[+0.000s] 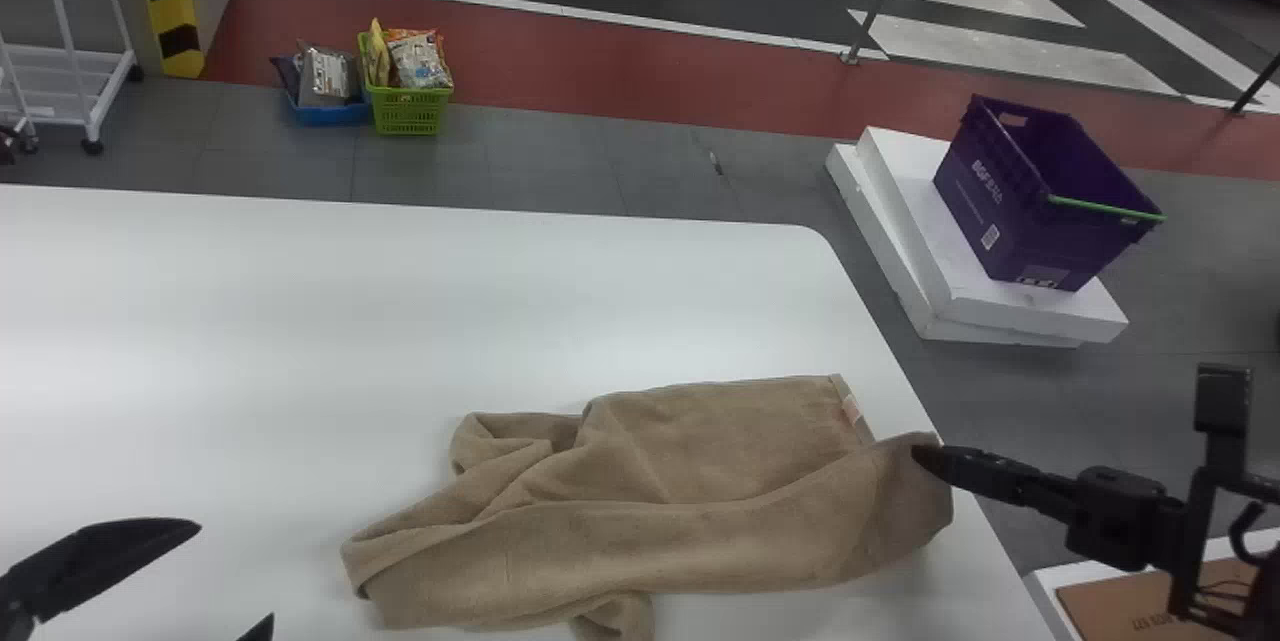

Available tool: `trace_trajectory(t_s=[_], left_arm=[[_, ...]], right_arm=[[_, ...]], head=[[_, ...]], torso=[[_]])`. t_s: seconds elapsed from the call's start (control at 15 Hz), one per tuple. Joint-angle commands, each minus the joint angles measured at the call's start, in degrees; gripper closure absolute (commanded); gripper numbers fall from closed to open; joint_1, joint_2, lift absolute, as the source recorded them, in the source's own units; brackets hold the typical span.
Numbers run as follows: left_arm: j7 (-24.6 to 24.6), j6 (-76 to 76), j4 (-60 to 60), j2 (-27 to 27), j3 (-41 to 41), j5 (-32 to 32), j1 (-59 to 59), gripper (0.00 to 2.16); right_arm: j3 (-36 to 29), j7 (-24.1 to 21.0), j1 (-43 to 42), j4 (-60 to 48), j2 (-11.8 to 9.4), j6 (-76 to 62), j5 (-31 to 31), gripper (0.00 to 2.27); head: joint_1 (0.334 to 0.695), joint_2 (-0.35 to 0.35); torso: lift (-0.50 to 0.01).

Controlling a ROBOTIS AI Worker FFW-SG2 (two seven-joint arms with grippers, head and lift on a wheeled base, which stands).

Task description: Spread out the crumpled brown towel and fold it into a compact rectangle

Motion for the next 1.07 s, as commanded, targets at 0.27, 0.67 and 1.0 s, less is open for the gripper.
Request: trace_trajectory(t_s=[0.27,0.67,1.0], left_arm=[[3.68,1.28,-0.06,-0.15,-9.2,-8.81,0.2,0.34],[14.14,-0.65,1.78,0.7,-14.91,-13.21,-0.77,0.46],[17.47,-1.0,4.51,0.7,-17.46,-18.39,-1.65,0.46]], right_arm=[[-0.22,0.19,-1.11,-0.08,0.41,4.02,-0.52,1.26],[-0.22,0.19,-1.99,-0.08,0.32,6.31,-0.7,1.26],[-1.28,0.19,-2.16,0.01,-0.03,6.31,-1.22,1.26]], head=[[0.695,-0.35],[0.695,-0.35],[0.695,-0.35]], torso=[[-0.127],[-0.127],[-0.127]])
